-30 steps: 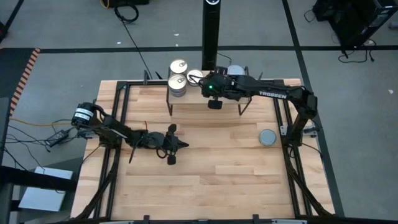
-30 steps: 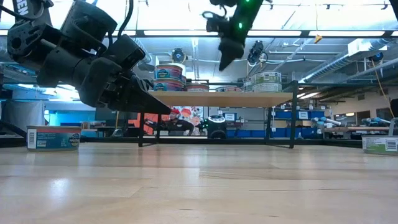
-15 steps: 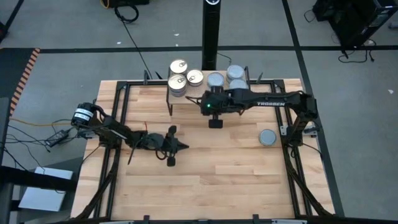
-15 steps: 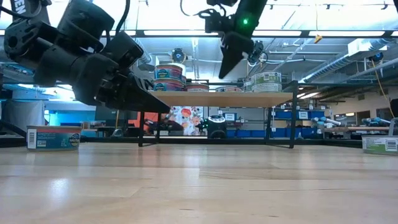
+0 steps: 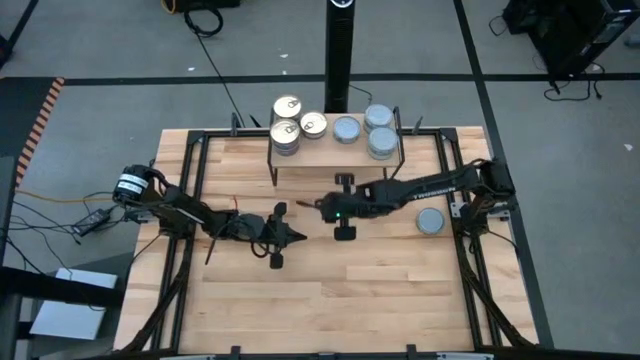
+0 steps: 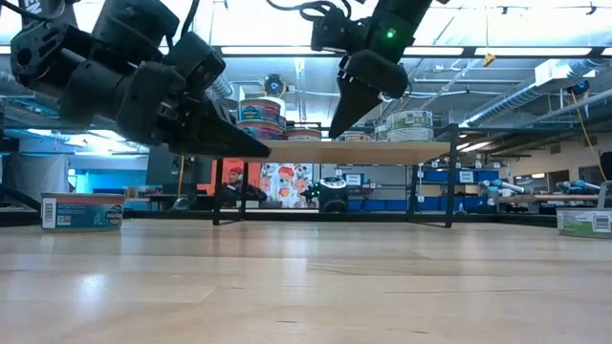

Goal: Stack canned seafood by type on shelf
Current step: Stack the blue pink tuna can on the right blue tuna can on the shelf

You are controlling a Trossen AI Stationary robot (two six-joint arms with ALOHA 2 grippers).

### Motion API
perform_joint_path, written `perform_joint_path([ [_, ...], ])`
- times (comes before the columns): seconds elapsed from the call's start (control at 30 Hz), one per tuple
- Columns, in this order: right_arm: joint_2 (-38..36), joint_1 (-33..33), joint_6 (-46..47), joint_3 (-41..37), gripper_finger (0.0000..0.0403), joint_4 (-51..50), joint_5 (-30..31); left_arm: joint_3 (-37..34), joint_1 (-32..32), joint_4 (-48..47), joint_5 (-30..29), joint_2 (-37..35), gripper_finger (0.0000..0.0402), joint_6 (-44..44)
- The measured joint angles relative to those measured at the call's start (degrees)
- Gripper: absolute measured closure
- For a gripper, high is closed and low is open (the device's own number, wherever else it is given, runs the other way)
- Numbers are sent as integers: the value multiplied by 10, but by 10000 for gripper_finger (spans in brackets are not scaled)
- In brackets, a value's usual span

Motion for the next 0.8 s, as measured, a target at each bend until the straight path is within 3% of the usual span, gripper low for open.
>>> perform_joint_path([
  [0.17, 0, 23, 18, -65, 399, 98, -6, 11, -1, -60, 16, -37, 400, 1],
  [0.4, -3, 52, 77, -155, 399, 241, -10, 21, -2, -233, 16, -148, 400, -11],
  [0.63, -10, 92, 126, -193, 399, 268, 45, 73, -16, -518, 19, -234, 400, -95],
  [0.8, -10, 105, 162, -220, 399, 264, 83, 126, -47, -714, 12, -237, 400, -194],
])
